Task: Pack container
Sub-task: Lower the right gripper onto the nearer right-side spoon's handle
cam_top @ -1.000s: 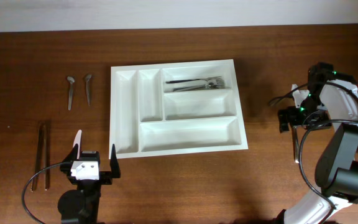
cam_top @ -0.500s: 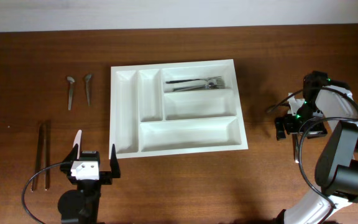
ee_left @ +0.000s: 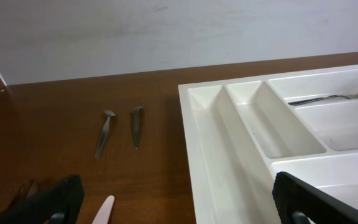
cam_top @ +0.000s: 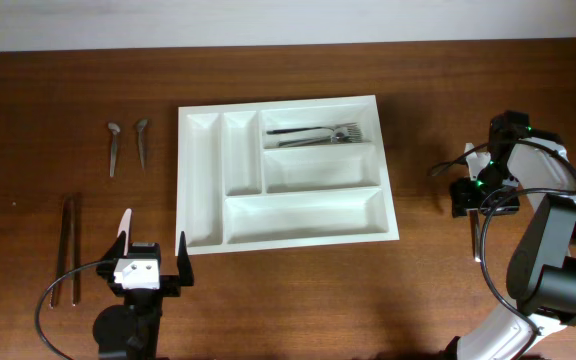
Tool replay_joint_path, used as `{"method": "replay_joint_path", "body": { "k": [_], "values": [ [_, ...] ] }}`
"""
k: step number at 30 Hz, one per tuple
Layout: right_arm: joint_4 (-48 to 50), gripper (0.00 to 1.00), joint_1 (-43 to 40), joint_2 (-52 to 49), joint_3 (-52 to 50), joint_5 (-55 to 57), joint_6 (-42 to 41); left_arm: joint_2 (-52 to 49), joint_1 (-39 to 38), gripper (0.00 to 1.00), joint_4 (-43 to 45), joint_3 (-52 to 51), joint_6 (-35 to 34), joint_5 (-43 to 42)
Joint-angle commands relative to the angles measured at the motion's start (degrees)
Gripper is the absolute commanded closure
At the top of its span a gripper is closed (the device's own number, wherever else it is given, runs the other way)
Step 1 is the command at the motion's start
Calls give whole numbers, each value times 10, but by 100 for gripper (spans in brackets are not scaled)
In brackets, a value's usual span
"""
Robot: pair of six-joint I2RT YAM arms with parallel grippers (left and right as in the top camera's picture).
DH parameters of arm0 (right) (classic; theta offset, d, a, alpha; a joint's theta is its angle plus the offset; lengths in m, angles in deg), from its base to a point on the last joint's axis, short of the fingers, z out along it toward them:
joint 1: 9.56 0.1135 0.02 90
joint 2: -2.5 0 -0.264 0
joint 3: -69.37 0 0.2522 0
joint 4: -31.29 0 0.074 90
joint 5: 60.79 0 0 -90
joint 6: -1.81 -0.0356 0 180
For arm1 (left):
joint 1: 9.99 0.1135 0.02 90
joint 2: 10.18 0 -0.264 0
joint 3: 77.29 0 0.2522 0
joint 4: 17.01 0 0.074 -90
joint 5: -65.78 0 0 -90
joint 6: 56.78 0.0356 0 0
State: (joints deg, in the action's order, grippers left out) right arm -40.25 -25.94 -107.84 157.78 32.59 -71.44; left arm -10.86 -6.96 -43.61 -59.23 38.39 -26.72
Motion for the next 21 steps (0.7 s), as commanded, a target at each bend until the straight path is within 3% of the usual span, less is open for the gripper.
{"method": "replay_joint_path", "body": {
  "k": [1, 21],
  "values": [
    [2, 30, -2, -7, -6, -4, -1, 4, 1, 1, 0, -3, 9, 6],
    [35, 25, -7, -7, -41, -21, 0, 4, 1, 1, 0, -3, 9, 6]
  ]
}}
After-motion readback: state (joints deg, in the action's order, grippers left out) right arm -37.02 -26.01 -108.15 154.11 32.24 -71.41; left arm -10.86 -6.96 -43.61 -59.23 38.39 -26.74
